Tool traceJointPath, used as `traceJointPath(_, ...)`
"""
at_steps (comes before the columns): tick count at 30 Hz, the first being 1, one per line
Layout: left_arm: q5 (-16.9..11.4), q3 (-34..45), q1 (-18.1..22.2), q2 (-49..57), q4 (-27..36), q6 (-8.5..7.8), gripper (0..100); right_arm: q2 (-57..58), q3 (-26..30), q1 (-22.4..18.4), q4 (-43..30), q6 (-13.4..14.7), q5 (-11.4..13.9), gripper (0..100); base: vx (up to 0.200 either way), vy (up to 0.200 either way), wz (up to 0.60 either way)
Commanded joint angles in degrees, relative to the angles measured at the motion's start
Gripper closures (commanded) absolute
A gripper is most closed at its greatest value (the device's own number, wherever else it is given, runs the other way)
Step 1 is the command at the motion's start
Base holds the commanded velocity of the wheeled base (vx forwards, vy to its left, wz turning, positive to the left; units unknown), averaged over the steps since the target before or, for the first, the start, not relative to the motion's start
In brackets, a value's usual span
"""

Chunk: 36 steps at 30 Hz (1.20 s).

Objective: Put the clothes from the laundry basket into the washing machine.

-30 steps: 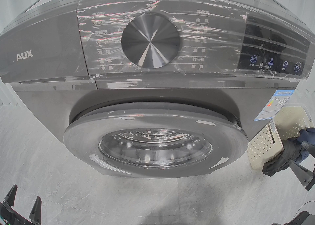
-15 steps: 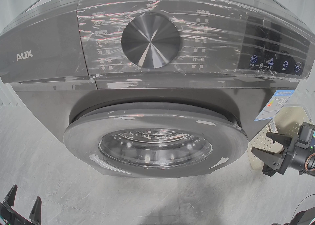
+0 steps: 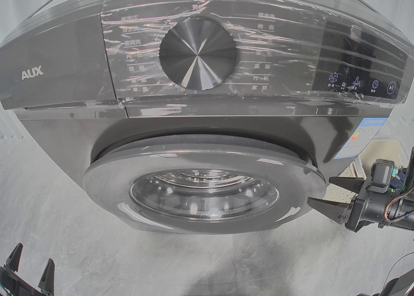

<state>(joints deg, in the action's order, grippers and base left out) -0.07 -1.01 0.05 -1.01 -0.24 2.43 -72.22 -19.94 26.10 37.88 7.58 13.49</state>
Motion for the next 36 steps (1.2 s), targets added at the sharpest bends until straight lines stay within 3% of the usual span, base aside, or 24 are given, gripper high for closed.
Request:
traceJointPath(1,0.0,0.9,0.0,0.7,0.0,0.04,0,-2.9,-1.1,1.7,0.2,0.1,-0.8,0,0.000,0.000,0.00)
traceJointPath(5,0.0,0.9,0.0,0.7,0.0,0.04,0,-5.2,-1.3,3.8,2.2,0.2,-2.9,0,0.000,0.000,0.00)
traceJointPath(14,0.0,0.9,0.0,0.7,0.0,0.04,0,-6.0,-0.1,6.4,3.9,0.1,-3.2,0,0.000,0.000,0.00)
traceJointPath(23,0.0,0.9,0.0,0.7,0.0,0.04,0,-1.9,5.5,7.6,4.0,0.0,-3.0,0,0.000,0.000,0.00)
traceJointPath(36,0.0,0.9,0.0,0.7,0.0,0.04,0,-5.0,1.9,7.8,4.4,0.1,-2.9,0,-0.138,0.000,0.00)
